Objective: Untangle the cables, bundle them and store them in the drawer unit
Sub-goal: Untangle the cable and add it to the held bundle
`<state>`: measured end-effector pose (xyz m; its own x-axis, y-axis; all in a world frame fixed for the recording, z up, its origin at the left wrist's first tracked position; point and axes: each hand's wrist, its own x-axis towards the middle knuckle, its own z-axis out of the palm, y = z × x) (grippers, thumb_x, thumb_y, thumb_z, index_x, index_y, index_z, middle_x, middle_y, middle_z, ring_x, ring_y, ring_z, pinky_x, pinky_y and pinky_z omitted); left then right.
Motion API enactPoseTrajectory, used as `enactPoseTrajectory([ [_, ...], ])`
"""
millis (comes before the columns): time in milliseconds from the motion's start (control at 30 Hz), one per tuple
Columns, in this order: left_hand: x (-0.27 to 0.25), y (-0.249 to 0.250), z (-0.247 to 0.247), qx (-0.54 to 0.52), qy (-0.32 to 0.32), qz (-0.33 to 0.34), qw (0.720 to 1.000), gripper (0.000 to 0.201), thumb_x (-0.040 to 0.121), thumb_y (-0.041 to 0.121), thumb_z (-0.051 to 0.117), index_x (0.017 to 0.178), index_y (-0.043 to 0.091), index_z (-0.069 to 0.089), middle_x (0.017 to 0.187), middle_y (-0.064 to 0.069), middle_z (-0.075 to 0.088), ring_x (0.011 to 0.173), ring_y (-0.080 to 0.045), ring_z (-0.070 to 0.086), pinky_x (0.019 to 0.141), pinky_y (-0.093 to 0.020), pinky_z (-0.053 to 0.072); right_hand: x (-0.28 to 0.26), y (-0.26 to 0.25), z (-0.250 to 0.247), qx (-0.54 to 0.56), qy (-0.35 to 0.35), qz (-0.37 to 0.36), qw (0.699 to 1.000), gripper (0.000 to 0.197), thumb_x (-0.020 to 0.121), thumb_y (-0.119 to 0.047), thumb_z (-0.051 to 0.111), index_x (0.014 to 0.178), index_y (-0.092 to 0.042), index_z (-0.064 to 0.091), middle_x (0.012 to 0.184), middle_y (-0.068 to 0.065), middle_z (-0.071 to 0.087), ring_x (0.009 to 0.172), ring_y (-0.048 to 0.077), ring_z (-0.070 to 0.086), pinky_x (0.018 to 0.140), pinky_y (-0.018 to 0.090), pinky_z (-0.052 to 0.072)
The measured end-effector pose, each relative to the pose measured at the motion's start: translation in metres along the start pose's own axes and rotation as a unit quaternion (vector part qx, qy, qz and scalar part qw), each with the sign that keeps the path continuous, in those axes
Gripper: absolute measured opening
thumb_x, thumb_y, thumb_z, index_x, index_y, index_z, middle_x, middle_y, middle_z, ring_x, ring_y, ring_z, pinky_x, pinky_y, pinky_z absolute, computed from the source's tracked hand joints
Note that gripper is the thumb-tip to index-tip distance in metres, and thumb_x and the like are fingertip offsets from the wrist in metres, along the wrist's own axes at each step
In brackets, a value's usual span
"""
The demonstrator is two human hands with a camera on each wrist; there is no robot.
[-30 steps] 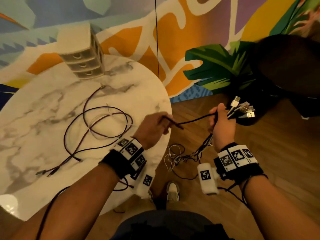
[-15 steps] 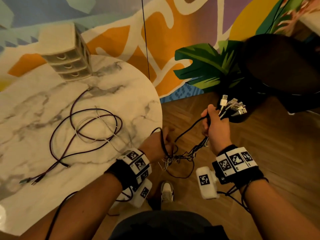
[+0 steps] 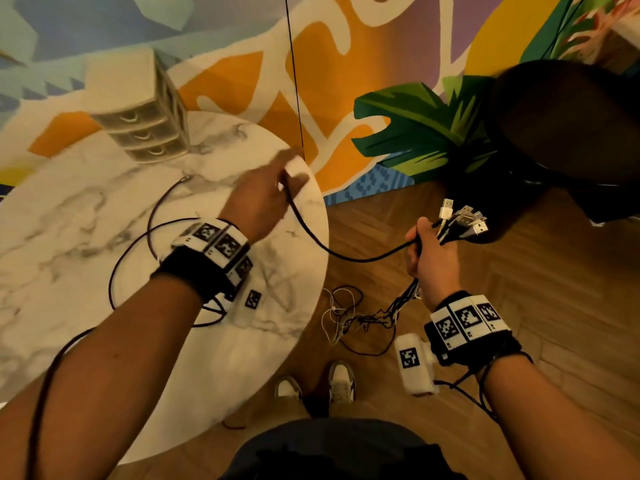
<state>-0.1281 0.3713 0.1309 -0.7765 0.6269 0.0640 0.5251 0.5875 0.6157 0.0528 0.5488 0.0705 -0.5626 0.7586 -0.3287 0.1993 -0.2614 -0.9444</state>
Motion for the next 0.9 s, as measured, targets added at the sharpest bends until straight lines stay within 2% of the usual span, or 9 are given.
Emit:
enactPoseTrajectory([
  [233, -0.022, 0.024, 0.06, -0.328, -0.133, 0.009, 0.935, 0.031, 0.096, 0.039, 0.043, 0.098, 0.013, 0.061, 0.083, -0.014, 0.066, 0.066, -0.021, 0.058, 0.062, -0.026, 0.048, 0.002, -0.01, -0.011, 0.009, 0.01, -0.022, 1.0, 0.042, 0.1, -0.033, 0.041, 0.062, -0.017, 0.052, 0.039, -0.007, 0.037, 0.035, 0.01, 0.029, 0.04, 0.021, 0.022],
  [300, -0.036, 0.018, 0.083, -0.264, -0.181, 0.001, 0.948, 0.028, 0.099, 0.027, 0.042, 0.104, 0.006, 0.06, 0.087, -0.01, 0.067, 0.068, -0.011, 0.06, 0.064, -0.021, 0.047, 0.003, -0.012, -0.016, 0.0, 0.014, -0.028, 1.0, 0.042, 0.1, -0.034, 0.04, 0.062, -0.018, 0.053, 0.04, -0.006, 0.037, 0.037, 0.011, 0.03, 0.041, 0.021, 0.023],
  [367, -0.052, -0.006, 0.114, -0.082, -0.276, -0.001, 0.958, 0.023, 0.097, 0.022, 0.046, 0.117, 0.014, 0.056, 0.102, -0.009, 0.067, 0.086, -0.018, 0.064, 0.077, -0.032, 0.052, 0.003, -0.013, -0.02, -0.009, 0.019, -0.028, 0.999, 0.042, 0.1, -0.035, 0.04, 0.063, -0.018, 0.053, 0.04, -0.006, 0.038, 0.036, 0.01, 0.031, 0.041, 0.022, 0.024],
  [467, -0.067, -0.028, 0.134, 0.167, -0.417, -0.028, 0.893, 0.043, 0.091, 0.013, 0.049, 0.133, 0.018, 0.041, 0.125, -0.014, 0.057, 0.107, -0.03, 0.059, 0.091, -0.042, 0.049, 0.003, -0.013, -0.024, 0.001, 0.014, -0.026, 1.0, 0.042, 0.099, -0.034, 0.041, 0.063, -0.017, 0.053, 0.04, -0.005, 0.038, 0.034, 0.009, 0.032, 0.042, 0.023, 0.024],
  [533, -0.067, -0.017, 0.135, 0.162, -0.396, -0.001, 0.904, 0.057, 0.088, 0.013, 0.054, 0.14, 0.019, 0.033, 0.137, -0.01, 0.043, 0.111, -0.03, 0.056, 0.093, -0.042, 0.048, 0.003, -0.011, -0.022, 0.001, -0.002, -0.022, 1.0, 0.041, 0.099, -0.035, 0.041, 0.064, -0.016, 0.054, 0.042, -0.003, 0.037, 0.035, 0.01, 0.031, 0.042, 0.023, 0.023],
  [633, -0.056, 0.026, 0.131, -0.043, -0.307, 0.0, 0.951, 0.066, 0.085, 0.022, 0.062, 0.142, 0.026, 0.029, 0.138, 0.0, 0.039, 0.098, -0.021, 0.061, 0.087, -0.036, 0.051, -0.005, -0.007, -0.01, -0.022, -0.057, -0.018, 0.998, 0.042, 0.1, -0.035, 0.039, 0.07, -0.013, 0.058, 0.043, 0.0, 0.036, 0.035, 0.01, 0.033, 0.04, 0.022, 0.026],
  [767, -0.043, 0.056, 0.135, -0.304, -0.305, -0.051, 0.901, 0.01, 0.092, 0.017, 0.053, 0.098, 0.024, 0.053, 0.087, -0.002, 0.065, 0.063, -0.019, 0.063, 0.057, -0.029, 0.052, -0.007, -0.007, 0.003, -0.055, -0.072, -0.04, 0.995, 0.044, 0.1, -0.041, 0.036, 0.089, -0.014, 0.07, 0.046, 0.001, 0.04, 0.042, 0.013, 0.037, 0.043, 0.021, 0.033],
  [833, -0.044, 0.036, 0.143, -0.259, -0.279, -0.096, 0.92, 0.011, 0.093, 0.021, 0.049, 0.089, 0.019, 0.059, 0.083, -0.013, 0.066, 0.069, -0.028, 0.064, 0.068, -0.044, 0.055, -0.003, -0.01, 0.0, -0.047, -0.053, -0.027, 0.997, 0.044, 0.099, -0.043, 0.036, 0.088, -0.018, 0.071, 0.046, 0.001, 0.041, 0.04, 0.013, 0.035, 0.043, 0.024, 0.03],
  [900, -0.051, 0.006, 0.151, -0.14, -0.3, -0.143, 0.933, 0.025, 0.091, 0.031, 0.049, 0.107, 0.014, 0.059, 0.1, -0.017, 0.065, 0.088, -0.034, 0.063, 0.085, -0.051, 0.051, -0.002, -0.012, -0.005, -0.054, -0.059, -0.019, 0.997, 0.048, 0.1, -0.044, 0.034, 0.087, -0.017, 0.072, 0.046, 0.001, 0.041, 0.039, 0.012, 0.033, 0.041, 0.024, 0.027],
])
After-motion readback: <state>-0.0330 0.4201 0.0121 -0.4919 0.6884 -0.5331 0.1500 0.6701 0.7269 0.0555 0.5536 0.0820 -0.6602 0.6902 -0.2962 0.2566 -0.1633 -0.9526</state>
